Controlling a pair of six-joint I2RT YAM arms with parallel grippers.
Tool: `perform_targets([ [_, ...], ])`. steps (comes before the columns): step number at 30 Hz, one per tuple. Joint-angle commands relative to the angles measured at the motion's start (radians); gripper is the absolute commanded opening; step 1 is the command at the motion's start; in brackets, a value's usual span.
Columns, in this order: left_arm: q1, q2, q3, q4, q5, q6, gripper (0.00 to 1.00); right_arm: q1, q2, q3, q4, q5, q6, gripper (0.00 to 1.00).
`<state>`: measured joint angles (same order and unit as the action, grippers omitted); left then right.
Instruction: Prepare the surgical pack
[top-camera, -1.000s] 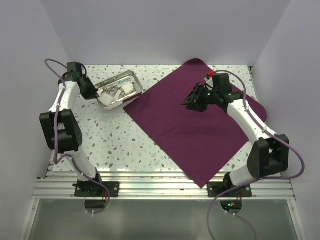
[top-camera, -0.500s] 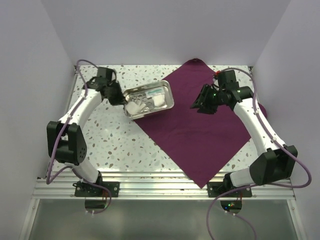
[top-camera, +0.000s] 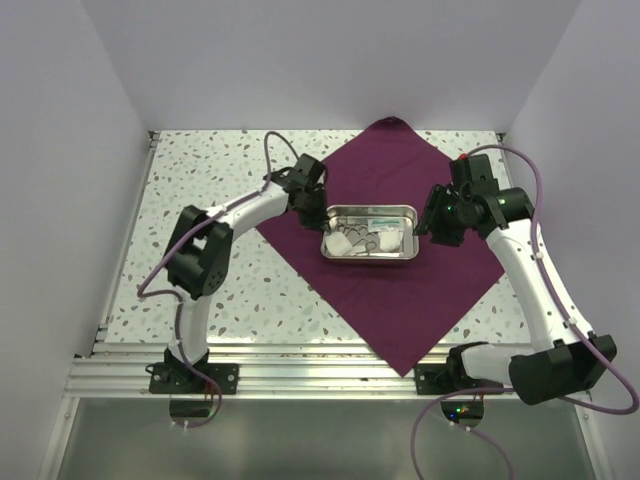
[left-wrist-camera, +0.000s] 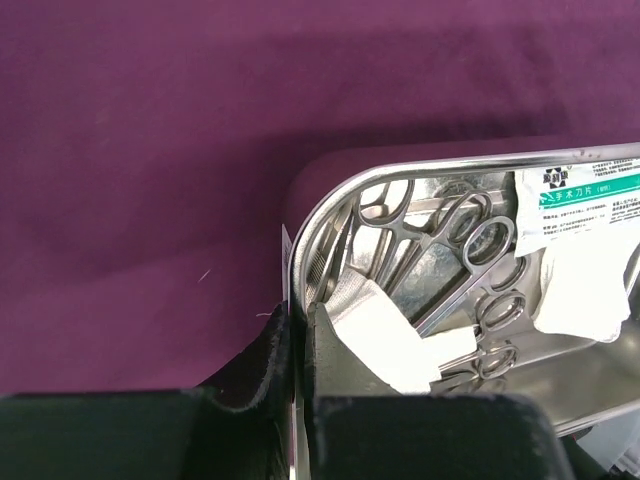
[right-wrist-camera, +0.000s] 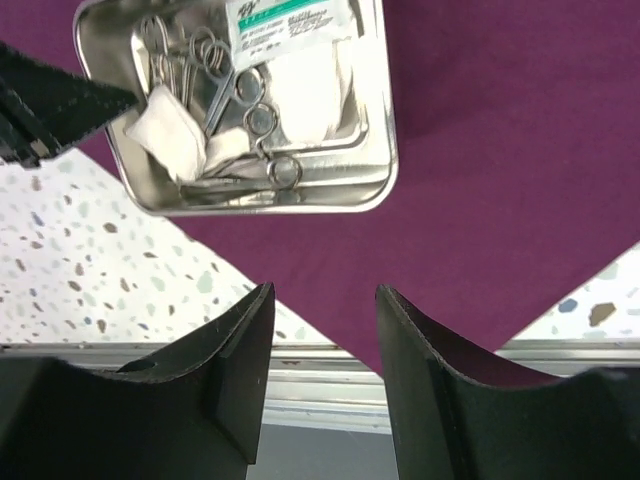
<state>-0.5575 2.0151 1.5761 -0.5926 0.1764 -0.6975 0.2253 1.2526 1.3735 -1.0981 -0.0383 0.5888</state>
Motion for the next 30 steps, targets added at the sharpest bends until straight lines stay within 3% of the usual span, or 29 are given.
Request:
perform_targets([
  [1, -0.013, 0.048, 0.159, 0.088, 0.028, -0.063, 0.0, -0.014, -0.002, -0.024, -0.037, 0.077, -0.04, 0.49],
  [13, -0.051, 0.316, 0.476, 0.007, 0.074, -0.096, 0.0, -0.075, 0.068, -0.036, -0.013, 0.054, -0.07, 0.5],
  [23, -0.067, 0.255, 0.331, 0.069, 0.074, -0.131, 0.0, -0.122, 0.116, -0.044, 0.032, 0.012, -0.067, 0.5],
  [26, -0.068, 0.263, 0.326, 0.079, 0.116, -0.132, 0.18, -0.129, 0.131, -0.056, 0.049, -0.003, -0.064, 0.5],
  [27, -0.068, 0.263, 0.325, 0.083, 0.123, -0.122, 0.34, -0.13, 0.137, -0.057, 0.052, -0.008, -0.063, 0.5],
  [30, -0.067, 0.241, 0.314, 0.097, 0.14, -0.091, 0.6, -0.136, 0.154, -0.065, 0.072, -0.015, -0.053, 0.5],
])
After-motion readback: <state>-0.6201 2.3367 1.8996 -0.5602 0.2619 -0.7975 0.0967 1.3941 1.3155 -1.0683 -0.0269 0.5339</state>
